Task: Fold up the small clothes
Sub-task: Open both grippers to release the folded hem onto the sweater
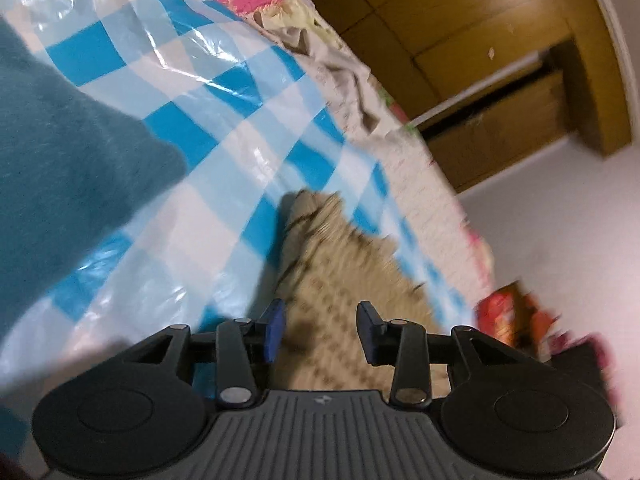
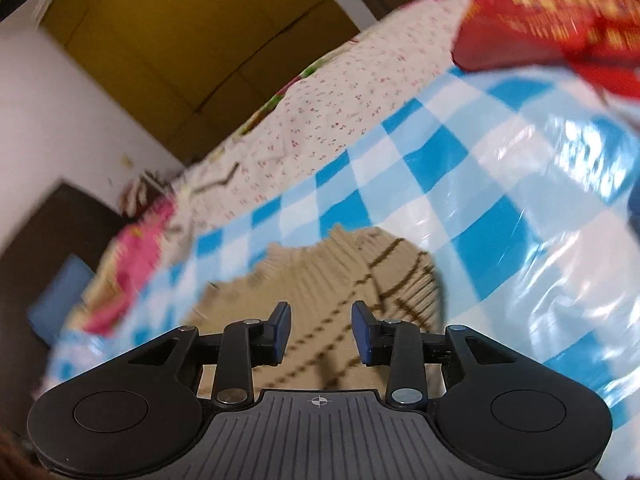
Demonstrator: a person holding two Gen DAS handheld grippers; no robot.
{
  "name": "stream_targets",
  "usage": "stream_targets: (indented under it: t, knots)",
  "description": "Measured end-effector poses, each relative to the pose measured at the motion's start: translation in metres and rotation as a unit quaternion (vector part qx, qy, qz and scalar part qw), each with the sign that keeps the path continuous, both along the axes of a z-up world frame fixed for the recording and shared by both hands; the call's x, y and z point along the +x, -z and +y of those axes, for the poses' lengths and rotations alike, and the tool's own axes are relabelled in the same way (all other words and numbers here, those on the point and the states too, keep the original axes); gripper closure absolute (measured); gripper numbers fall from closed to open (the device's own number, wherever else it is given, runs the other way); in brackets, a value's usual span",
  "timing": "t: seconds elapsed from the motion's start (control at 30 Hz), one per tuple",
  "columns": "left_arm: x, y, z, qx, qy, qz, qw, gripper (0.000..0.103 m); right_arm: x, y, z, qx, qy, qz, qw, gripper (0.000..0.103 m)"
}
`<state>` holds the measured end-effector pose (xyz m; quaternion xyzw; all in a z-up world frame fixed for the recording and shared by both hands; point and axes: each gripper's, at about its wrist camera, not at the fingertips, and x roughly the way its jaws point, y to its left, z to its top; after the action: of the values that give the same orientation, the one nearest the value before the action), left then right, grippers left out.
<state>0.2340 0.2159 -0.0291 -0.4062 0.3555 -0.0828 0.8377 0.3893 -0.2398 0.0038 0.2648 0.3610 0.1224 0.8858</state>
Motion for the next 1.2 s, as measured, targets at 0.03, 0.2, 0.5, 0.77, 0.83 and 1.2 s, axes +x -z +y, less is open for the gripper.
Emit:
stream_targets:
  t: [0.03,0.2,0.5,0.77,0.83,1.2]
  knots:
    - [0.000,0.000,-0.003,0.011,0.005,0.001,0.9999,0.056,0.001,-0.001,0.003,-0.020,-0.008,-0.006,1.000,0.069]
    - [-0.001,0.004,-0.014,0.043,-0.002,0.010,0.9990,0.056,0.014,-0.006,0.031,-0.138,-0.065,-0.023,0.988,0.068]
    - [-0.002,0.020,-0.024,0.099,-0.050,0.009,0.9938,0.056,0.025,0.023,0.026,-0.161,-0.039,0.043,0.985,0.088]
    - [-0.010,0.004,-0.027,0.155,-0.081,0.015,0.9844,0.056,0.023,0.011,0.019,-0.199,-0.017,0.051,0.979,0.092]
    - [-0.017,-0.005,-0.027,0.160,-0.103,0.012,0.9817,0.056,0.021,0.004,0.020,-0.201,-0.012,0.046,0.978,0.091]
    - [-0.039,-0.035,-0.095,0.184,-0.101,-0.079,0.9746,0.058,0.035,-0.027,0.126,-0.224,-0.198,-0.034,0.954,0.077]
